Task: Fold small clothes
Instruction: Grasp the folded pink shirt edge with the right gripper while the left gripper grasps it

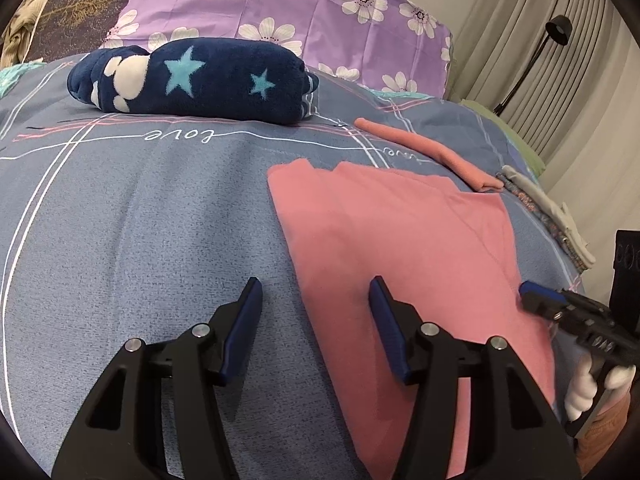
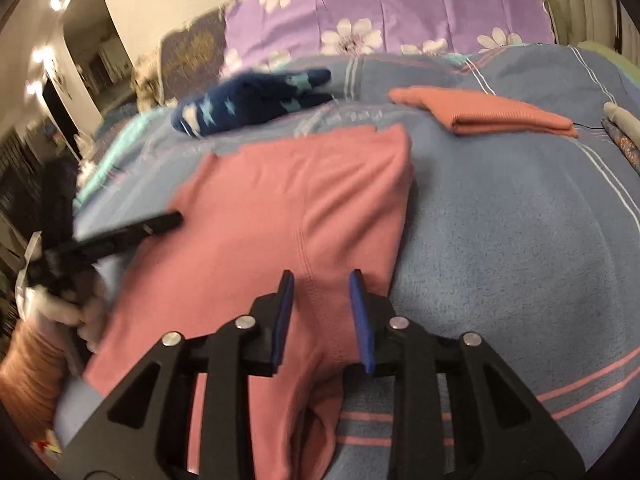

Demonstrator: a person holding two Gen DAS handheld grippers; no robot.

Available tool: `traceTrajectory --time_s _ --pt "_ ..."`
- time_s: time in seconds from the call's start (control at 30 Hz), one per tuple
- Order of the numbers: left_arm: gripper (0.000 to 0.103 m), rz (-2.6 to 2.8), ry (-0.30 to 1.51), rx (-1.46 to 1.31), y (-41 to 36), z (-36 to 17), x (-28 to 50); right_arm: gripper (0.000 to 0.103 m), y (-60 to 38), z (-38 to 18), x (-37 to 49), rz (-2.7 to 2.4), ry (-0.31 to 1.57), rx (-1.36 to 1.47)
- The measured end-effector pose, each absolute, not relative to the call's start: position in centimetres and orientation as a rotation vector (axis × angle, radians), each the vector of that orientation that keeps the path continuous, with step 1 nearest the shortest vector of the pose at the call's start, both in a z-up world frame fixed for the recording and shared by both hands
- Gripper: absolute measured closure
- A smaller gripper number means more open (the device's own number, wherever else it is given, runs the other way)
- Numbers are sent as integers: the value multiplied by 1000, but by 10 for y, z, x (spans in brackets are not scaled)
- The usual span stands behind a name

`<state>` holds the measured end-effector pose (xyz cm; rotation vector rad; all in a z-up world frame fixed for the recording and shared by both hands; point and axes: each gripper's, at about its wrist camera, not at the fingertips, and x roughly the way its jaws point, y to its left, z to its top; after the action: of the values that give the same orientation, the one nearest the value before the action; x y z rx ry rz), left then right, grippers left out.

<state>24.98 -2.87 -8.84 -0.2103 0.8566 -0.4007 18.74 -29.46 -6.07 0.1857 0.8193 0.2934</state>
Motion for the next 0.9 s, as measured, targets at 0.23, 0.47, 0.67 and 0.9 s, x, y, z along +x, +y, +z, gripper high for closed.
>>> traceTrajectory --time_s 0.23,0.47,0.67,0.9 --pt "46 -583 926 -287 -36 -93 243 46 -332 -85 208 298 958 354" --pt "46 -618 978 -282 -43 -93 236 40 -298 -85 223 420 1022 297" --pt "46 -632 978 -248 -47 -95 239 40 -289 -91 250 462 1008 310" --pt "45 -645 954 -265 -50 -98 250 48 -287 -95 252 463 951 294"
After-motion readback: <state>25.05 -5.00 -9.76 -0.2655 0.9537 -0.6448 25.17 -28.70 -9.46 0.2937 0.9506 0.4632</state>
